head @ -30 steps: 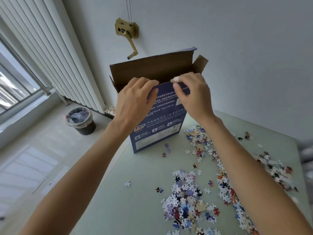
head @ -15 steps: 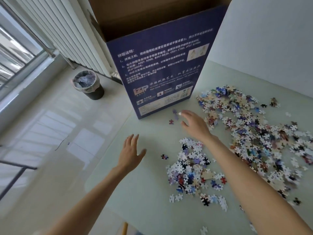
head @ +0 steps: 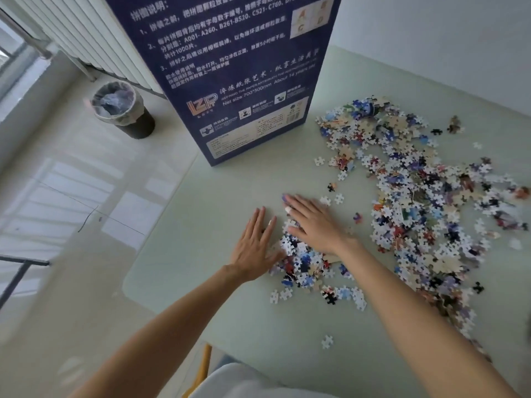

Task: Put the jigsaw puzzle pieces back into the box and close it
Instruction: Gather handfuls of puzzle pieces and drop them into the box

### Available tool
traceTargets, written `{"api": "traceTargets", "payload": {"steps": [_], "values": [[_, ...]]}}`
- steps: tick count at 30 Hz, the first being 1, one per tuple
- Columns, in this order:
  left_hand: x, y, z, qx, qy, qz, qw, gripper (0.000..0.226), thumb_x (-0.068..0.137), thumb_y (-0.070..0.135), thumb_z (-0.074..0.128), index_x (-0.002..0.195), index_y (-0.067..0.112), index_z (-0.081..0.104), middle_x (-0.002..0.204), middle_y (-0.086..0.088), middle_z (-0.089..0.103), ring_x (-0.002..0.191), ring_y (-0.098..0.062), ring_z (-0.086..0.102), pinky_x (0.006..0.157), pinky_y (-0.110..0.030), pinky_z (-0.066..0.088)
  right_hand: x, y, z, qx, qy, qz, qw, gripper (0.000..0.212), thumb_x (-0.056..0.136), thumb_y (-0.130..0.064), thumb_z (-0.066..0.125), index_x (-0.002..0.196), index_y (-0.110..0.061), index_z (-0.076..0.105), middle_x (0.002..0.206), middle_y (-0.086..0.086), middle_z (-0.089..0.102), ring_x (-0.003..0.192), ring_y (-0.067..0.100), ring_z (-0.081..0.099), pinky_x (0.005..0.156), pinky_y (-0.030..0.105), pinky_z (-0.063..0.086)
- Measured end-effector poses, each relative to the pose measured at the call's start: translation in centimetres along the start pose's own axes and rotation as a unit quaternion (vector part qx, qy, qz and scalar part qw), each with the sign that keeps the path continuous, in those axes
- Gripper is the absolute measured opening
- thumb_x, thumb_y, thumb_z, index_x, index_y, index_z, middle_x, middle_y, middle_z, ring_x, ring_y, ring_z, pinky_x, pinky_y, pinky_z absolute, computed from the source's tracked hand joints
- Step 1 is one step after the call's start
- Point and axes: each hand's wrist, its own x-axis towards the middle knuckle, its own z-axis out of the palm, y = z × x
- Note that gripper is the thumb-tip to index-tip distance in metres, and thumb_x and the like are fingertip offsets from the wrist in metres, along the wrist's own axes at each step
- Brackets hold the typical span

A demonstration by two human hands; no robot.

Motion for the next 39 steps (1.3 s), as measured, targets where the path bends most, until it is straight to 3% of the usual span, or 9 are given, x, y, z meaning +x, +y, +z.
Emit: {"api": "traceTargets", "payload": {"steps": [4,7,10,15,22,26,29,33,39], "values": [[0.0,2.8,0.1,-0.025,-0.035,0.083,0.996,0.079,0.09,0.064,0.02,0.148,0.021,-0.011,0.153,-0.002,-0.024,0.14,-0.015,-0.025,0.117,-0.032,-0.002,-7.7,-0.4,2.1,0.077,0.035,0.067,0.994,0.067,0.091,-0.057,0.005,0.148,-0.023,-0.001,0.155,-0.009,-0.013,0.139,0.007,-0.023,0.117,0.035,-0.011],[-0.5,4.0,0.0,-0.055,-0.055,0.132,0.988,0.082,0.09,0.061,0.034,0.149,0.019,-0.004,0.158,0.001,-0.006,0.144,-0.013,-0.01,0.119,-0.032,0.005,-12.1,-0.8,1.9,0.223,0.128,0.157,0.953,0.06,0.094,-0.043,0.038,0.147,-0.024,0.016,0.154,-0.012,0.005,0.14,0.001,-0.006,0.117,0.032,0.005],[-1.2,3.6,-0.7,-0.06,0.003,0.128,0.99,0.089,0.084,0.058,0.052,0.15,0.02,0.005,0.156,0.001,0.013,0.143,-0.017,0.011,0.117,-0.033,0.014,-15.7,-1.3,2.5,0.256,0.216,0.352,0.874,0.066,0.087,-0.026,0.063,0.143,-0.018,0.029,0.15,0.006,0.025,0.137,0.017,0.021,0.105,0.033,0.03],[-2.3,2.2,-1.0,-0.004,-0.015,0.016,1.0,0.125,0.06,0.07,0.068,0.149,0.018,-0.001,0.146,-0.006,0.021,0.13,-0.025,0.026,0.107,-0.039,0.033,-17.5,-4.3,5.1,0.318,0.132,0.509,0.789,0.078,0.079,-0.021,0.072,0.142,-0.005,0.027,0.14,0.023,0.025,0.128,0.036,0.032,0.102,0.036,0.033],[-1.4,5.1,-0.4,-0.025,-0.056,0.02,0.998,0.132,0.058,0.055,0.08,0.149,0.014,-0.006,0.138,-0.01,0.022,0.125,-0.026,0.027,0.1,-0.035,0.04,-10.4,-7.8,4.3,0.391,0.19,0.37,0.821,0.069,0.079,-0.005,0.069,0.137,-0.015,0.034,0.134,0.012,0.031,0.119,0.025,0.045,0.095,0.033,0.048],[-1.0,5.5,-0.1,-0.03,-0.043,0.003,0.999,0.13,0.057,0.057,0.08,0.148,0.016,-0.004,0.137,-0.008,0.022,0.121,-0.024,0.028,0.093,-0.033,0.045,-10.2,-5.1,2.2,0.306,0.189,0.322,0.876,0.057,0.081,-0.002,0.064,0.132,-0.017,0.041,0.135,0.014,0.037,0.105,0.018,0.049,0.083,0.019,0.046],[-1.0,5.6,-0.1,-0.034,-0.034,-0.01,0.999,0.128,0.057,0.057,0.08,0.148,0.018,-0.001,0.135,-0.006,0.023,0.119,-0.022,0.028,0.083,-0.03,0.05,-10.3,-1.6,0.6,0.146,0.12,0.279,0.941,0.078,0.078,-0.023,0.072,0.142,-0.022,0.027,0.151,0.012,0.015,0.136,0.031,0.019,0.109,0.043,0.031],[-1.1,6.4,0.1,-0.025,-0.029,-0.032,0.999,0.128,0.054,0.06,0.079,0.148,0.018,0.002,0.133,-0.005,0.023,0.117,-0.022,0.028,0.085,-0.032,0.049,-8.0,0.2,-0.2,0.051,-0.086,0.208,0.973,0.13,0.059,-0.054,0.078,0.145,-0.032,-0.016,0.15,0.005,-0.031,0.138,0.035,-0.023,0.105,0.068,0.001],[-0.9,6.7,0.2,-0.066,-0.023,-0.029,0.997,0.112,0.062,0.048,0.081,0.147,0.02,0.013,0.136,-0.006,0.026,0.12,-0.023,0.029,0.095,-0.032,0.045,-7.1,-1.6,0.7,-0.005,-0.036,0.179,0.983,0.103,0.07,-0.032,0.078,0.146,-0.028,0.01,0.154,0.01,-0.003,0.138,0.039,0.011,0.109,0.054,0.027]]}}
